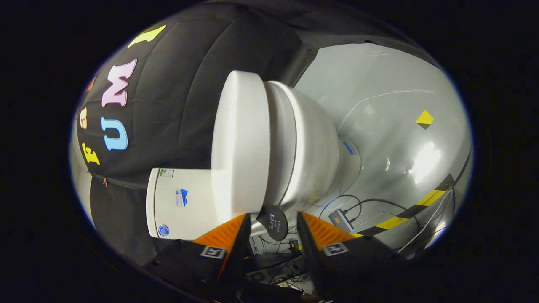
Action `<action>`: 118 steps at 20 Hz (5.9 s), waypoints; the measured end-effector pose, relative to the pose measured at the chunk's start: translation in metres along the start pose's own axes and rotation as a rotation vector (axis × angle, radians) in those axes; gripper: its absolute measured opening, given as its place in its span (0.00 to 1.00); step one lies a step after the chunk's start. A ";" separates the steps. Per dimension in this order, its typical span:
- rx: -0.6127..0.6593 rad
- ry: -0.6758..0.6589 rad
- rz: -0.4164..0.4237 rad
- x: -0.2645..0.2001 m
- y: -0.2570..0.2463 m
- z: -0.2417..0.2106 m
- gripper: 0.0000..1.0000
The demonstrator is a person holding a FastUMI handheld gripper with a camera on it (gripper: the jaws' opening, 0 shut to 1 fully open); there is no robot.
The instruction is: Open the toilet lid.
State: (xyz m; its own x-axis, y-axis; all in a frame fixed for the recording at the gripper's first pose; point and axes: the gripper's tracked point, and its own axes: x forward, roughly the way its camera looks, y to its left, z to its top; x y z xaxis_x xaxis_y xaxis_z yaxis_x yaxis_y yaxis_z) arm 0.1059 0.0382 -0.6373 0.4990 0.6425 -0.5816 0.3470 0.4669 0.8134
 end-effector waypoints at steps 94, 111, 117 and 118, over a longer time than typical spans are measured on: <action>-1.088 -0.575 -0.576 0.025 0.388 -0.198 0.09; -1.139 -0.582 -0.401 -0.015 0.429 -0.202 0.98; -1.137 -0.652 -0.341 -0.060 0.460 -0.174 0.99; -1.143 -0.669 -0.329 -0.069 0.465 -0.170 0.99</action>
State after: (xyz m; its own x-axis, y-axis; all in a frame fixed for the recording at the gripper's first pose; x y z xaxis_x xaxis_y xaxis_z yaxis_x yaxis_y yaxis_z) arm 0.0980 0.3144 -0.2210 0.9205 0.1427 -0.3637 -0.1580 0.9874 -0.0124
